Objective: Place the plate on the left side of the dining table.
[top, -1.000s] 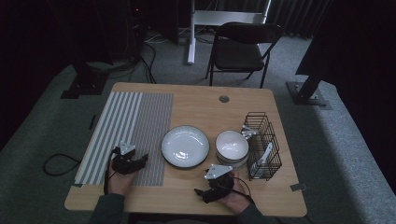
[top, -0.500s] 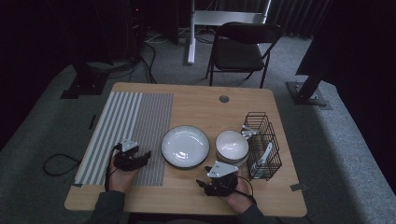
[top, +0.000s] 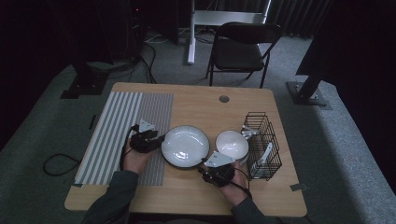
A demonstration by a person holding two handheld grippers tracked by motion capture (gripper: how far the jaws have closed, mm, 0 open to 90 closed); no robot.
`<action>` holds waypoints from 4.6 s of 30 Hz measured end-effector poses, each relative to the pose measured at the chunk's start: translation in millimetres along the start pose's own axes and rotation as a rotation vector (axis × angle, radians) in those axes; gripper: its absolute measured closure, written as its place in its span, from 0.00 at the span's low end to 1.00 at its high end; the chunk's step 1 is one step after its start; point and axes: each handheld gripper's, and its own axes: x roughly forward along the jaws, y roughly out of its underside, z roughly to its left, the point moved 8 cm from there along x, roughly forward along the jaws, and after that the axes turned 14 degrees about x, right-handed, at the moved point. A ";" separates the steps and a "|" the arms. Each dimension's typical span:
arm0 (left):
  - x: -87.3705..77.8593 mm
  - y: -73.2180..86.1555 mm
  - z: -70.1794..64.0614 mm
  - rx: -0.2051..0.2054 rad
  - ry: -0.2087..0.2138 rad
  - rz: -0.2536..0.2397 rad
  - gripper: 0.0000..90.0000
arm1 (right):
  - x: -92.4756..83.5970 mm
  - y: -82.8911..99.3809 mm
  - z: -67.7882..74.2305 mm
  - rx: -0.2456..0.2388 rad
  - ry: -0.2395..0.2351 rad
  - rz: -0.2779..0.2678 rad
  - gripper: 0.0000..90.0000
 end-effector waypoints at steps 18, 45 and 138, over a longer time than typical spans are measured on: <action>27.4 1.8 -2.8 -0.031 0.006 0.067 0.82 | 14.6 3.4 -8.2 -0.014 0.069 0.042 0.86; 19.5 -10.1 9.3 -0.137 0.010 -0.012 0.97 | 21.3 0.4 -8.4 -0.017 0.093 0.040 0.85; -60.9 64.6 139.0 -0.728 0.000 -0.267 0.92 | 12.8 10.0 12.4 -0.079 0.123 -0.049 0.76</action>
